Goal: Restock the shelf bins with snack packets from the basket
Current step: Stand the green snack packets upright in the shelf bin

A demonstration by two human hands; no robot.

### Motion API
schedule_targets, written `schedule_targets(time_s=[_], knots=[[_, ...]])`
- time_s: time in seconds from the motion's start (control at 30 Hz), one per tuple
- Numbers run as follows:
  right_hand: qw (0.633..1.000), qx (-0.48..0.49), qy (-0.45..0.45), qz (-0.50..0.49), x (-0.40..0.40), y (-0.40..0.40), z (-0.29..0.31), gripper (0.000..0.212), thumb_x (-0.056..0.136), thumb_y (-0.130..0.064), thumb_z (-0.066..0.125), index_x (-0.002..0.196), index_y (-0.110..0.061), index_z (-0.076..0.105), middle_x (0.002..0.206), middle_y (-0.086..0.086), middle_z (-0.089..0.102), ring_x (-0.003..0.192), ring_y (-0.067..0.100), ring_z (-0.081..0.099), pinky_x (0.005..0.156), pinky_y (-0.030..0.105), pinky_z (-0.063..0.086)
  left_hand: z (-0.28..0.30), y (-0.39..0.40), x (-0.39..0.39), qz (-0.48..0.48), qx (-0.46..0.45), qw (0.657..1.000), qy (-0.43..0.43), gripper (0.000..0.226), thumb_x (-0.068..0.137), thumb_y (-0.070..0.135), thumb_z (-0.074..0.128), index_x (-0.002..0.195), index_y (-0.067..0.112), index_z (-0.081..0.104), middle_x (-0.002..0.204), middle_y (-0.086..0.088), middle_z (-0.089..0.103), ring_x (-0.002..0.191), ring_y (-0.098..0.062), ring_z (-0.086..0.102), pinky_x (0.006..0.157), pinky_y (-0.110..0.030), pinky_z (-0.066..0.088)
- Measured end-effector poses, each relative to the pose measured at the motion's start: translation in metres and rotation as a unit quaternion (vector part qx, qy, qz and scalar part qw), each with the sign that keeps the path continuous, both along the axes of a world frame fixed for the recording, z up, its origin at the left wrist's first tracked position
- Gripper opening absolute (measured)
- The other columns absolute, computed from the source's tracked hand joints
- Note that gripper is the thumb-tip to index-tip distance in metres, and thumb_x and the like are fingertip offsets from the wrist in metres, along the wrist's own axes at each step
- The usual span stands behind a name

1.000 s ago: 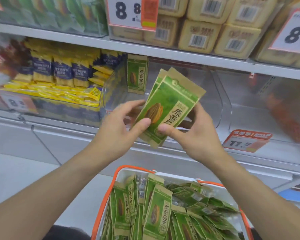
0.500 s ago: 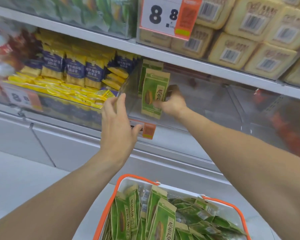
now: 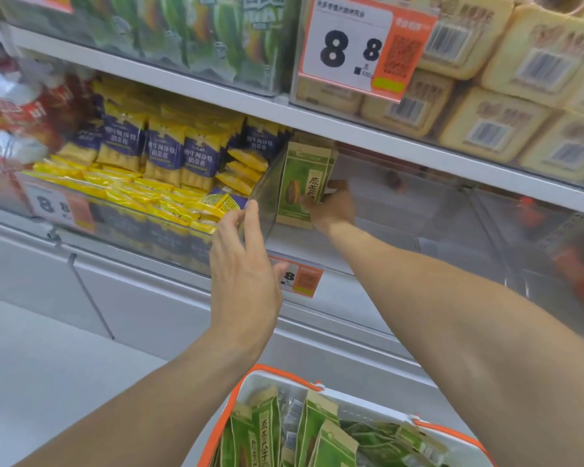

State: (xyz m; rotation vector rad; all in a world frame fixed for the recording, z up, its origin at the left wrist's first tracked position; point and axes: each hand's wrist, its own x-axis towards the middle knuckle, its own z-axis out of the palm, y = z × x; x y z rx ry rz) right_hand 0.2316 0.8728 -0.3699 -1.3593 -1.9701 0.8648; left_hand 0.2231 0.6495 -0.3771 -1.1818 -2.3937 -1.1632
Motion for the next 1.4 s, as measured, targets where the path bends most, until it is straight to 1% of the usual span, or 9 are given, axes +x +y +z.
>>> schedule_targets(time_s=[0.3, 0.5, 0.67, 0.83, 0.97, 1.07, 1.2, 1.3, 1.4], knots=[[0.999, 0.033, 0.003, 0.036, 0.008, -0.01, 0.004, 0.044, 0.087, -0.032, 0.074, 0.12, -0.013, 0.054, 0.118, 0.006, 0.069, 0.105, 0.025, 0.066, 0.08, 0.03, 0.051, -0.003, 0.002, 0.002, 0.027, -0.031, 0.999, 0.011, 0.096, 0.079, 0.025, 0.08, 0.151, -0.003, 0.023, 0.147, -0.023, 0.031, 0.131, -0.037, 0.038, 0.104, -0.046, 0.043], [0.994, -0.057, -0.095, 0.025, 0.009, -0.012, 0.01, 0.065, 0.089, -0.049, 0.068, 0.134, -0.008, 0.046, 0.132, 0.009, 0.06, 0.102, 0.026, 0.066, 0.076, 0.032, 0.05, -0.003, 0.0, 0.001, 0.027, -0.04, 0.999, 0.018, 0.094, 0.083, 0.031, 0.075, 0.153, 0.0, 0.02, 0.148, -0.02, 0.032, 0.134, -0.034, 0.036, 0.107, -0.043, 0.039], [0.987, -0.077, -0.129, 0.062, 0.039, -0.025, 0.051, 0.054, 0.087, -0.033, 0.075, 0.13, -0.007, 0.055, 0.134, 0.01, 0.059, 0.102, 0.025, 0.063, 0.084, 0.04, 0.06, -0.002, -0.001, 0.002, 0.017, -0.047, 0.999, 0.012, 0.092, 0.085, 0.031, 0.074, 0.153, -0.002, 0.02, 0.148, -0.022, 0.032, 0.134, -0.036, 0.035, 0.109, -0.043, 0.036], [0.989, 0.04, -0.058, 0.126, 0.125, -0.088, 0.085, 0.016, 0.084, -0.03, 0.074, 0.096, -0.02, 0.068, 0.09, -0.001, 0.071, 0.083, 0.015, 0.069, 0.079, 0.036, 0.059, 0.001, -0.007, 0.01, 0.019, 0.002, 0.999, 0.042, 0.079, 0.082, 0.027, 0.079, 0.144, 0.003, 0.037, 0.143, -0.023, 0.037, 0.13, -0.038, 0.039, 0.104, -0.047, 0.037], [0.987, 0.067, -0.058, 0.133, 0.208, -0.16, 0.067, 0.009, 0.084, -0.021, 0.072, 0.081, -0.026, 0.065, 0.072, -0.014, 0.066, 0.064, -0.004, 0.06, 0.063, 0.007, 0.043, 0.001, -0.01, 0.029, -0.112, 0.095, 0.989, 0.022, 0.043, 0.085, 0.021, 0.073, 0.12, 0.009, 0.053, 0.115, -0.012, 0.052, 0.104, -0.025, 0.051, 0.089, -0.035, 0.042], [0.973, -0.032, -0.178, 0.142, 0.258, -0.178, 0.01, 0.006, 0.085, -0.027, 0.072, 0.085, -0.026, 0.066, 0.079, -0.011, 0.068, 0.069, -0.002, 0.06, 0.066, 0.017, 0.045, -0.022, -0.011, 0.058, -0.241, -0.11, 0.952, -0.155, 0.027, 0.089, 0.031, 0.07, 0.107, 0.016, 0.055, 0.093, 0.0, 0.061, 0.082, -0.018, 0.057, 0.076, -0.032, 0.047], [0.911, -0.096, -0.368, 0.159, 0.298, -0.165, -0.073, 0.035, 0.083, -0.026, 0.07, 0.117, -0.019, 0.062, 0.113, 0.001, 0.068, 0.108, 0.023, 0.063, 0.086, 0.028, 0.048, -0.074, -0.027, 0.102, -0.32, -0.451, 0.818, -0.161, 0.053, 0.09, 0.044, 0.067, 0.129, 0.011, 0.053, 0.122, -0.008, 0.063, 0.106, -0.022, 0.059, 0.09, -0.028, 0.046], [0.897, -0.118, -0.391, 0.168, 0.33, -0.157, -0.111, 0.052, 0.08, -0.016, 0.068, 0.131, -0.02, 0.056, 0.121, 0.005, 0.065, 0.112, 0.028, 0.062, 0.087, 0.03, 0.049, -0.099, -0.034, 0.127, -0.33, -0.52, 0.772, -0.157, 0.067, 0.091, 0.048, 0.064, 0.143, 0.012, 0.042, 0.142, -0.008, 0.051, 0.126, -0.024, 0.052, 0.106, -0.033, 0.042], [0.884, -0.138, -0.405, 0.189, 0.355, -0.157, -0.13, 0.045, 0.082, -0.018, 0.07, 0.126, -0.02, 0.061, 0.118, 0.005, 0.068, 0.108, 0.028, 0.063, 0.086, 0.03, 0.049, -0.116, -0.036, 0.146, -0.324, -0.507, 0.778, -0.179, 0.069, 0.091, 0.043, 0.065, 0.147, 0.014, 0.038, 0.149, -0.006, 0.045, 0.131, -0.022, 0.049, 0.112, -0.034, 0.038]])
